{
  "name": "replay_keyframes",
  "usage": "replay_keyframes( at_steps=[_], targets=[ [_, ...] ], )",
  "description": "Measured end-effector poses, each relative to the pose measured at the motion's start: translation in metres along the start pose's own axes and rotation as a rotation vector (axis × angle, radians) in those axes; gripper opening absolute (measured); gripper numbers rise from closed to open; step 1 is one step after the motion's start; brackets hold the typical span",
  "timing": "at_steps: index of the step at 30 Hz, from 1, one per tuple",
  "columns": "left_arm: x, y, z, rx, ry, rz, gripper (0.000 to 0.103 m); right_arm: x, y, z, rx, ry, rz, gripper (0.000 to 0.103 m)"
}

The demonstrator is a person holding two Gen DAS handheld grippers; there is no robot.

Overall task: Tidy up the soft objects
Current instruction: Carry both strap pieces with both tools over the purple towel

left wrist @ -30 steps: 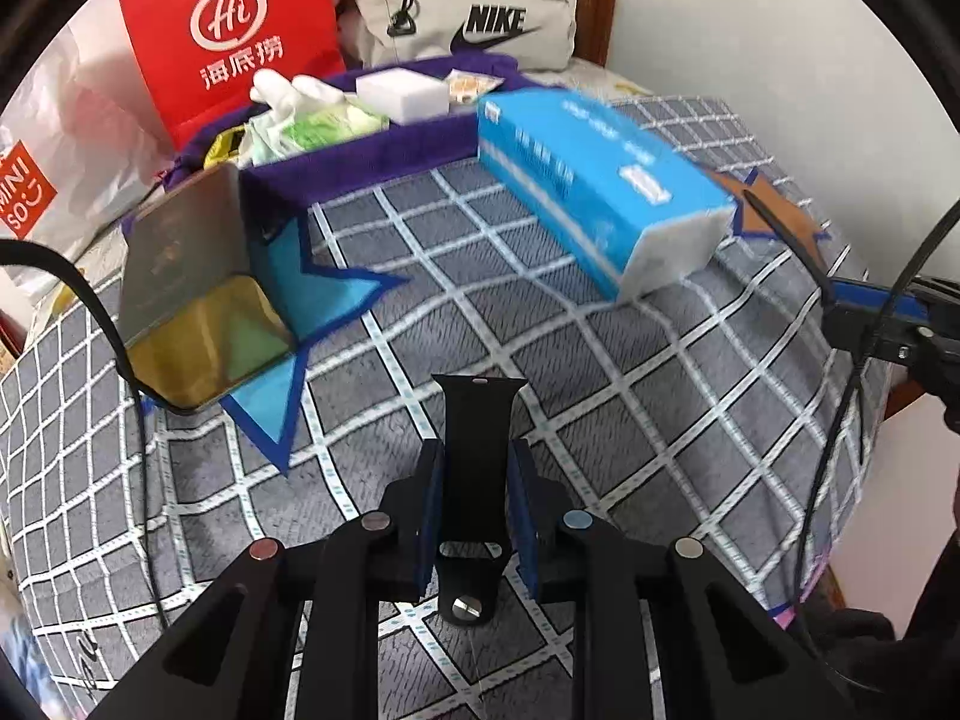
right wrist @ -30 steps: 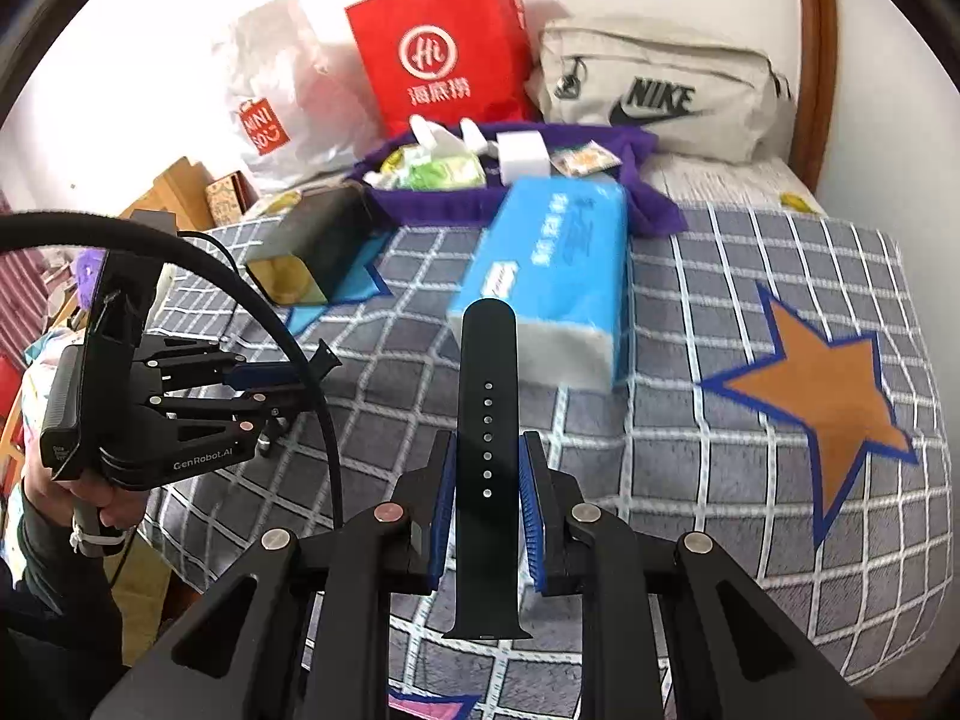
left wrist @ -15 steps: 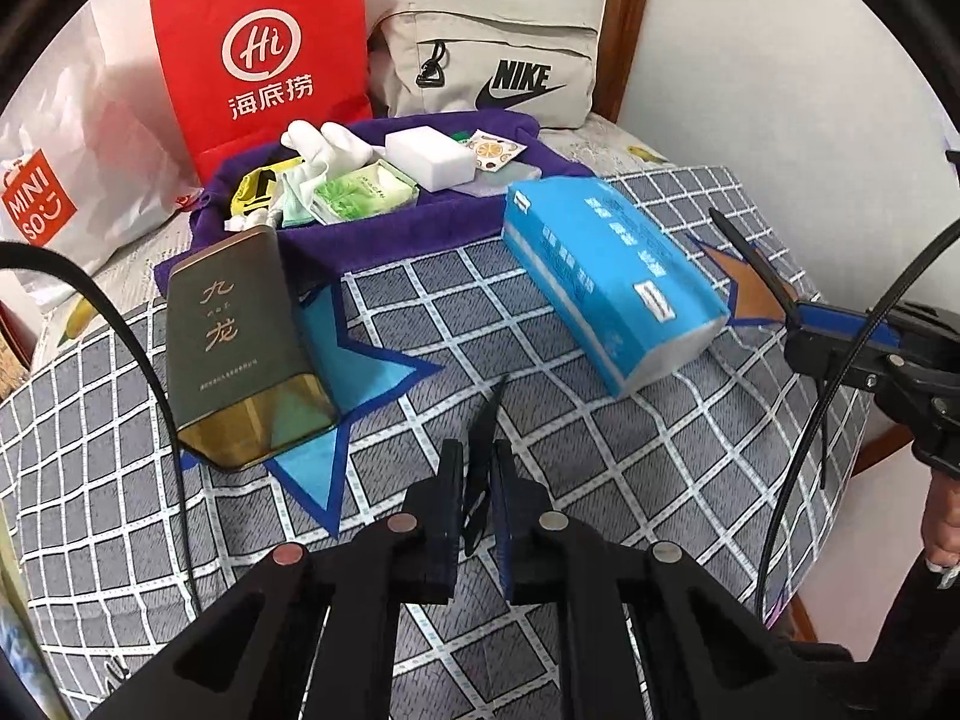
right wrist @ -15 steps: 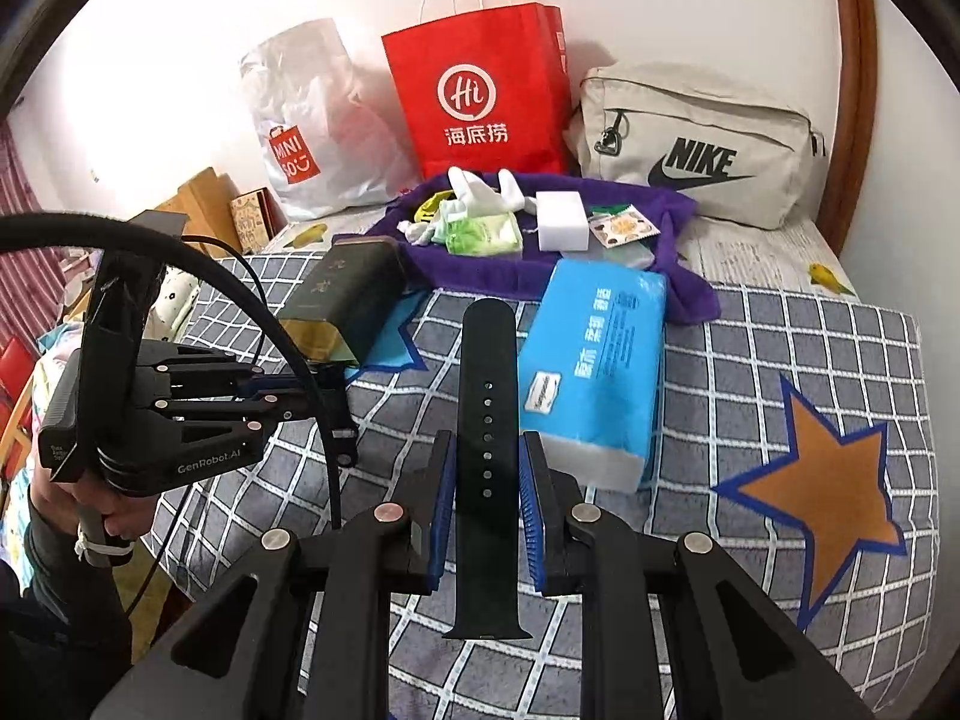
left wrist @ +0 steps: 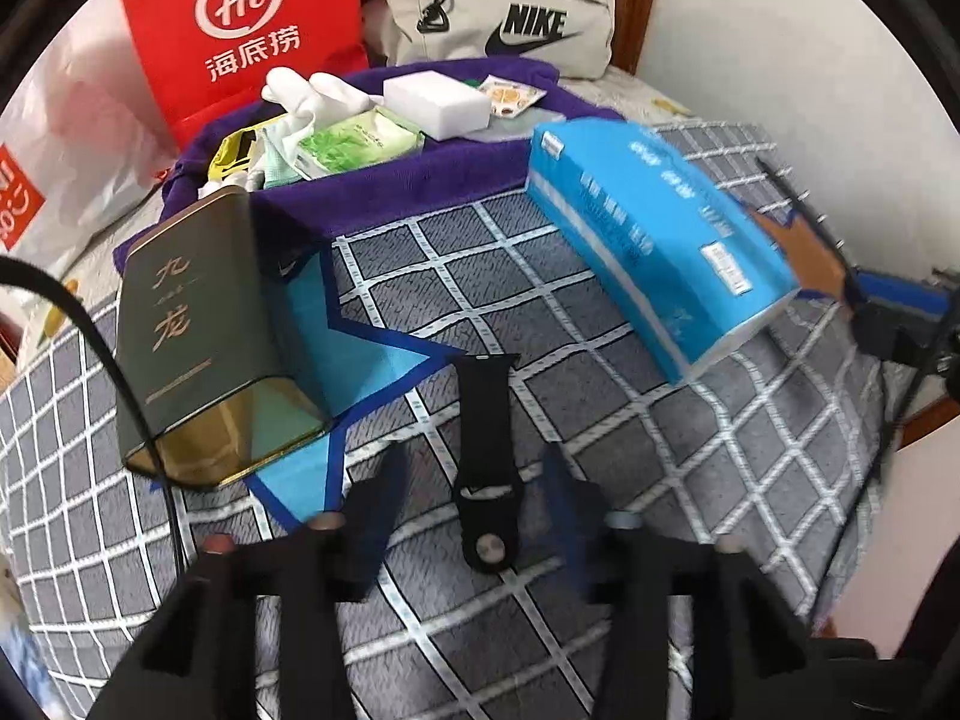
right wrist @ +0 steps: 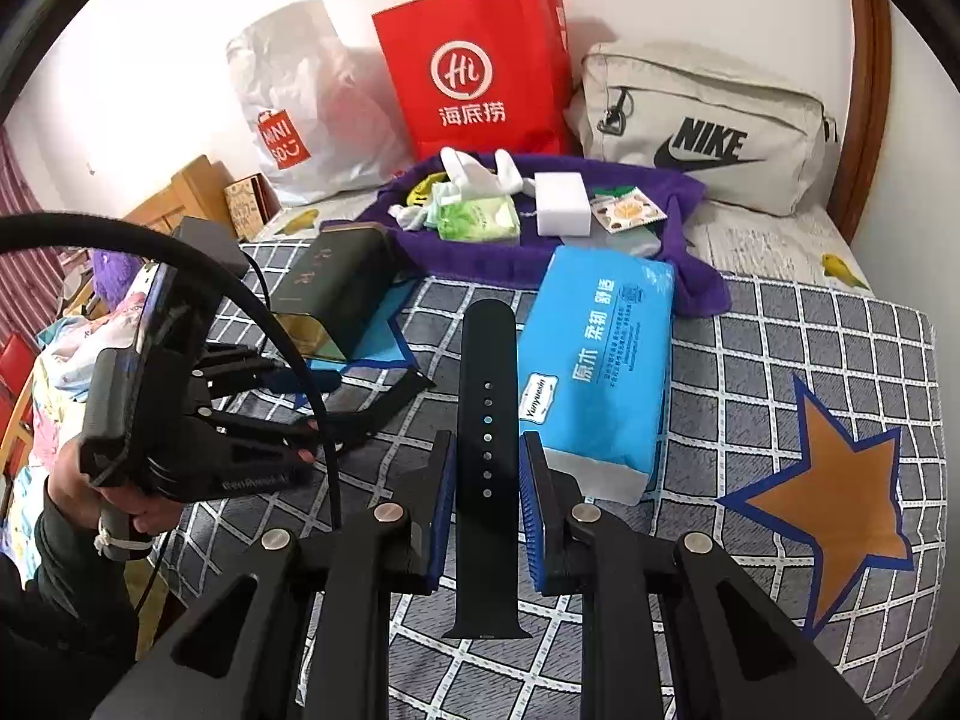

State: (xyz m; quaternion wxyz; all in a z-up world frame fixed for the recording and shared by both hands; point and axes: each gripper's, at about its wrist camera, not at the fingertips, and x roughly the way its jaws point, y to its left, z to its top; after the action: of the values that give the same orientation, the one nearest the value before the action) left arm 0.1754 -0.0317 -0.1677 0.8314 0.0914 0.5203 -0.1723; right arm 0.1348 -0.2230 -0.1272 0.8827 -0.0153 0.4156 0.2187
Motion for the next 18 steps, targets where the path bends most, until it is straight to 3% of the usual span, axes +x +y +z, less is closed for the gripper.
replay_keyframes(
  at_steps=[5,8,17,18],
  targets=[
    [0.018,-0.007,0.005,0.026,0.032,0.018,0.051,0.006,-0.006,-0.002,0.010,0.021,-0.002,0.021],
    [0.022,-0.011,0.005,0.041,0.025,-0.015,0.022,0.009,-0.011,-0.002,0.021,0.027,-0.002,0.021],
    [0.024,-0.013,0.009,0.046,0.035,-0.018,0.024,0.019,-0.017,0.001,0.030,0.037,0.016,0.021],
    [0.024,-0.013,0.009,0.045,0.034,-0.017,0.020,0.020,-0.017,0.002,0.029,0.039,0.019,0.021]
  ],
)
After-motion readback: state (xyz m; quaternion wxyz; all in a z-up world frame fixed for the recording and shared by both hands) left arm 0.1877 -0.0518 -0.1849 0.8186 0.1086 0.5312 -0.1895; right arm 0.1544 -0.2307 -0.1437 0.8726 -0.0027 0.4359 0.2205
